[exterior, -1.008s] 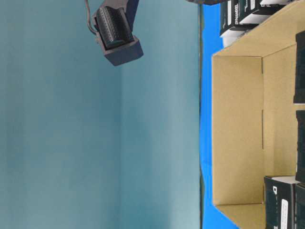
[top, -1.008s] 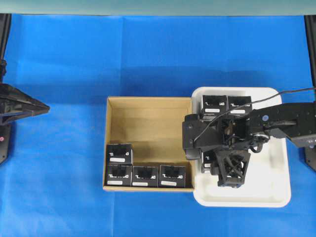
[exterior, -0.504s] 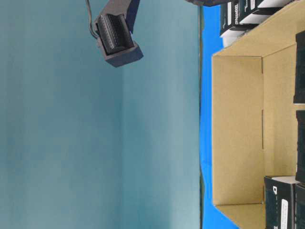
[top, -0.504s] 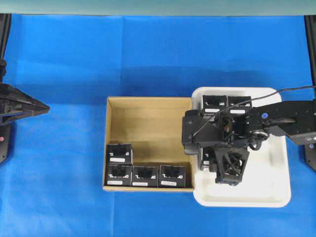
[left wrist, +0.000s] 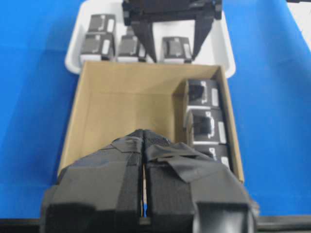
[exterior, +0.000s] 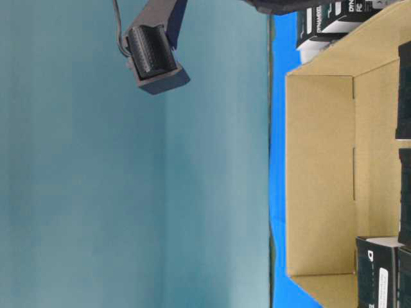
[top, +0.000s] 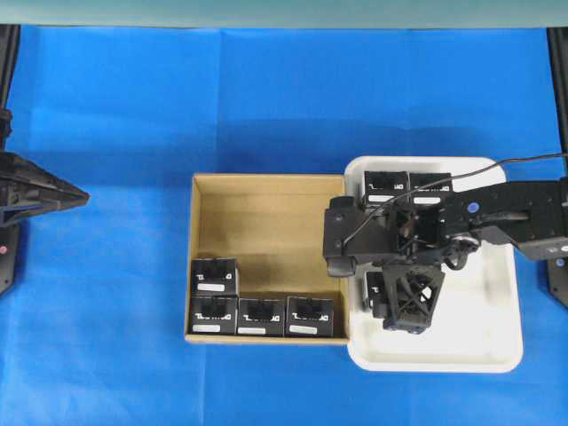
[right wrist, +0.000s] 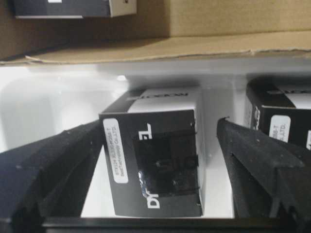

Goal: Pick the box from inside the cardboard box.
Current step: 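Lower the held servo box into the white tray, then open the right gripper and raise it away from the tray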

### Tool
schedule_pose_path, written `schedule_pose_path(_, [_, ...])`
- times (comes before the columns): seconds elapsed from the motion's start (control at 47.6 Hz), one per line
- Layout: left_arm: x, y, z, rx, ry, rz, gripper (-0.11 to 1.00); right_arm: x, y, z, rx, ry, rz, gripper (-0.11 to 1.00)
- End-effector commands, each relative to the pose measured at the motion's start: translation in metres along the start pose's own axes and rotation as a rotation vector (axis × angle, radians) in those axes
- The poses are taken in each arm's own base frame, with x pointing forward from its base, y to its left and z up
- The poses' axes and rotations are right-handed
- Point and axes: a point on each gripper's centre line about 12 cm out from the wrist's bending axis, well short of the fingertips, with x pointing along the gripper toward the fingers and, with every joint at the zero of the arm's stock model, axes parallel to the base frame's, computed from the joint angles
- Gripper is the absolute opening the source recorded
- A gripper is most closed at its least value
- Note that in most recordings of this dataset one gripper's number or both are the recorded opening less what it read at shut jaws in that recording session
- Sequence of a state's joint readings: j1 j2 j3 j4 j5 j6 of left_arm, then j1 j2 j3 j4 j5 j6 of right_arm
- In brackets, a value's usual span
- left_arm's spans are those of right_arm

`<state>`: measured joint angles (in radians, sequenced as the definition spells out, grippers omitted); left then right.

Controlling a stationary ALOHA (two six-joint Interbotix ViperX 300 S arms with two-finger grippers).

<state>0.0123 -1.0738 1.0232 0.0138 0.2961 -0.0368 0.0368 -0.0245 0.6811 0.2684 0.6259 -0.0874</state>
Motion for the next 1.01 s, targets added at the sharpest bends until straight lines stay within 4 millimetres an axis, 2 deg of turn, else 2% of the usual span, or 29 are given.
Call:
schedule_pose_path(0.0, [0.0,-0.001,0.006,0.002,-0.014,-0.002,-0.04,-0.002,0.002,0.006,-0.001,-0.019,0.002,0.96])
schedule_pose_path(0.21, [0.0,-0.001,0.006,0.003,-0.014,-0.005,-0.04,-0.013,0.007,0.016,-0.002,-0.038,0.017,0.96])
schedule_pose_path(0.546, [-0.001,-0.001,0.007,0.004,-0.018,-0.006,-0.04,-0.07,0.016,0.05,-0.023,-0.173,0.046,0.96])
schedule_pose_path(0.987, [-0.001,-0.001,0.007,0.003,-0.02,-0.007,-0.04,-0.115,0.019,0.078,-0.033,-0.36,0.05,0.96])
